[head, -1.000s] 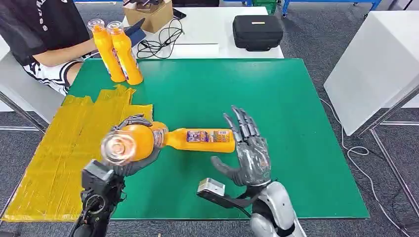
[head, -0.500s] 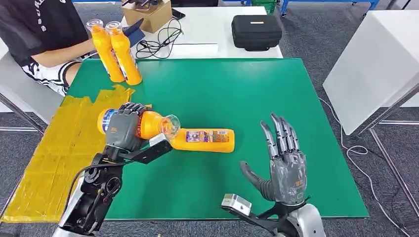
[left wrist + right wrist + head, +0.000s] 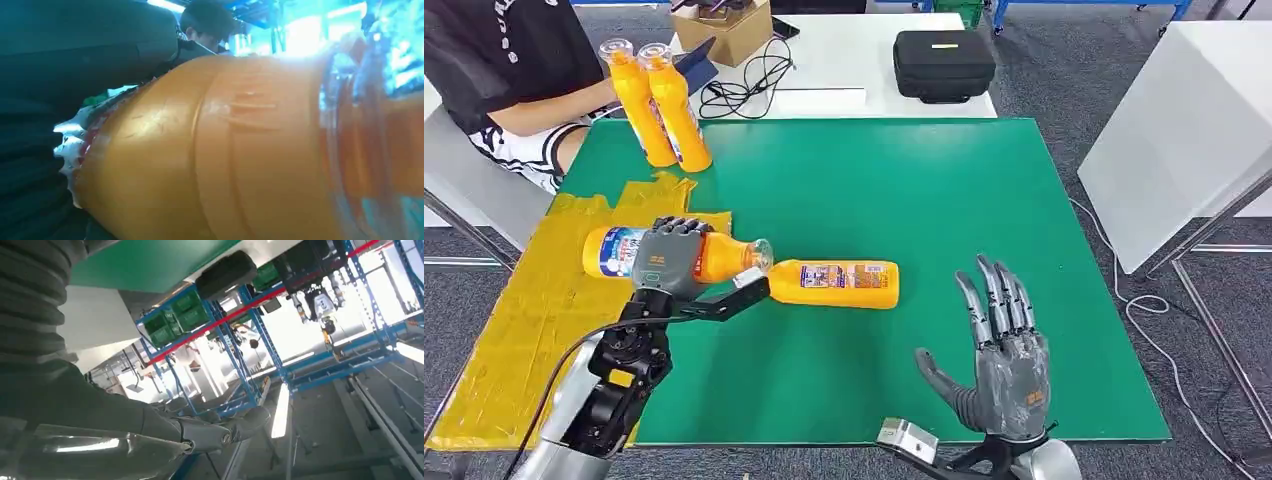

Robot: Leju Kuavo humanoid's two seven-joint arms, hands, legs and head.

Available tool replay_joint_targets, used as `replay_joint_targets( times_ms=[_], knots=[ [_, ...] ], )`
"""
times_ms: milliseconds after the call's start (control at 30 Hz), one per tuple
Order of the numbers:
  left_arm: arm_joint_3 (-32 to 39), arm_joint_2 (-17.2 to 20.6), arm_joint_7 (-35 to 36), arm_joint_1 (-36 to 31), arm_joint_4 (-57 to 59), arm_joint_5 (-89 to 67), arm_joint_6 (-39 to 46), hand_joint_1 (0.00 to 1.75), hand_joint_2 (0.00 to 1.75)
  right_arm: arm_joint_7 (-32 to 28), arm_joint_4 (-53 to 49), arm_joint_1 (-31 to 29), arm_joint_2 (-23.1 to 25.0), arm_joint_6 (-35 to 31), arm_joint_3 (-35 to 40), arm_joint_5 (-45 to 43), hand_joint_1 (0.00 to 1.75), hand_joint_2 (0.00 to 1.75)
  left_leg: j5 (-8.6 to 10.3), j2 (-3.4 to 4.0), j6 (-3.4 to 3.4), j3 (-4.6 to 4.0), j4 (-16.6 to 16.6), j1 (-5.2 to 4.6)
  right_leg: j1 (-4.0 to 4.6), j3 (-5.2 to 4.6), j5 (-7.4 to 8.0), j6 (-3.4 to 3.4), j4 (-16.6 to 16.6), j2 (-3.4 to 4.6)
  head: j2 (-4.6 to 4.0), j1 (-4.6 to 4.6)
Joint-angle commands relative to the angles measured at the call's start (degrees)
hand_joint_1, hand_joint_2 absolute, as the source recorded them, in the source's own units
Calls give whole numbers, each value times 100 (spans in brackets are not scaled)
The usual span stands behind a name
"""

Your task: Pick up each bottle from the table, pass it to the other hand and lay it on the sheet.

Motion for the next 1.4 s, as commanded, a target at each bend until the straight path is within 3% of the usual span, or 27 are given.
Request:
replay_joint_targets(
  times_ms=[33,1000,1033,1067,1400],
  knots=[
    [285,10,153,-244,733,-175,-67,175,175,-40,72,101,8,95,-59,-18,0,175,-8,0,-5,18,-2,1,1,21,-7,7,-6,-9,0,-2],
    [1293,-227,486,36,976,-452,-222,175,175,-5,280,106,287,749,-28,-41,0,175,-7,3,-4,17,-6,3,3,21,-4,7,-10,-6,0,0],
    [1261,-226,478,22,1015,-452,-234,136,175,-6,288,106,289,753,-30,-40,0,175,-9,1,-5,22,-6,4,4,28,-7,9,-12,-9,0,0],
    [1178,-201,521,-2,1073,-452,-230,2,175,-12,298,111,290,749,-28,-42,0,175,-5,-1,-4,15,-5,2,2,19,-5,7,-8,-8,0,0],
    [1146,-241,563,-5,1211,-452,-261,0,175,-5,301,141,302,795,-14,-50,0,175,-7,-4,-6,19,-5,4,3,25,-7,8,-10,-14,0,0]
  ],
)
